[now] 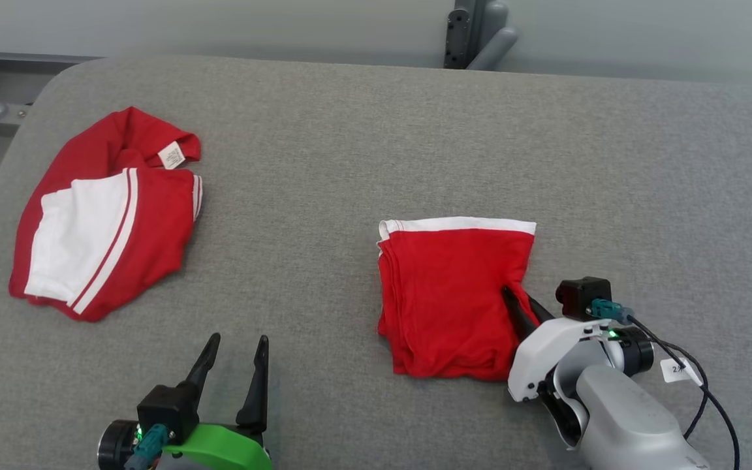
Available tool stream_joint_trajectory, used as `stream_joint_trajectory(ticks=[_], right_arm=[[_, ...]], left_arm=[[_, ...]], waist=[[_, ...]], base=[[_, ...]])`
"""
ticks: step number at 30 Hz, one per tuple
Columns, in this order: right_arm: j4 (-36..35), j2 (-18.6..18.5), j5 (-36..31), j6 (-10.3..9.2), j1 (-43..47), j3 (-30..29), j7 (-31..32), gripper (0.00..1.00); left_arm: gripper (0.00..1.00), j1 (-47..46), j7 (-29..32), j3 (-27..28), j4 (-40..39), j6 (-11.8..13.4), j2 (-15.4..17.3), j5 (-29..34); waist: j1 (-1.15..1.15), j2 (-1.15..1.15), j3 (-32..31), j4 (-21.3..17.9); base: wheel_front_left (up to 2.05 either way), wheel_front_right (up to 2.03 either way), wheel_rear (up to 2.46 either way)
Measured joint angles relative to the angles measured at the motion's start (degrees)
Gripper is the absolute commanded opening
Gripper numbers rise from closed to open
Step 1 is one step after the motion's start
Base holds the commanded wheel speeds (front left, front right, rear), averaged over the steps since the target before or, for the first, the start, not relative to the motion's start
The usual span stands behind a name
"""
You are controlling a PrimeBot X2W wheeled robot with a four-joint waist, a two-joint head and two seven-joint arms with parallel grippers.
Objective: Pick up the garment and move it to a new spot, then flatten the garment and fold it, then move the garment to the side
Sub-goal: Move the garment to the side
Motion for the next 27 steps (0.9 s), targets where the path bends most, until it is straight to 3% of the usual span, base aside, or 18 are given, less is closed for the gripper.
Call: stream_joint_trajectory(ticks=[3, 20, 27], right_arm=[[-1.2, 0.1, -0.3, 0.02, -0.1, -0.7, 0.0, 0.0], [-10.3, -1.5, -3.1, -0.05, 1.6, -8.2, 0.0, 0.0], [-12.1, -1.3, -4.0, -0.04, 0.4, -8.3, 0.0, 0.0]], left_arm=[[1.0, 0.0, 0.0, 0.3, -0.3, 0.0, 0.0, 0.1], [1.0, -7.3, 0.0, -4.0, -1.7, 0.0, -0.1, 2.2], [1.0, -11.1, 0.0, -7.5, -1.3, 0.0, 0.9, 2.7]], waist=[[0.0, 0.0, 0.1, -2.1], [0.0, 0.0, 1.8, -24.7], [0.0, 0.0, 5.7, -30.3]], base=[[0.0, 0.0, 0.0], [0.0, 0.0, 0.0], [0.0, 0.0, 0.0]])
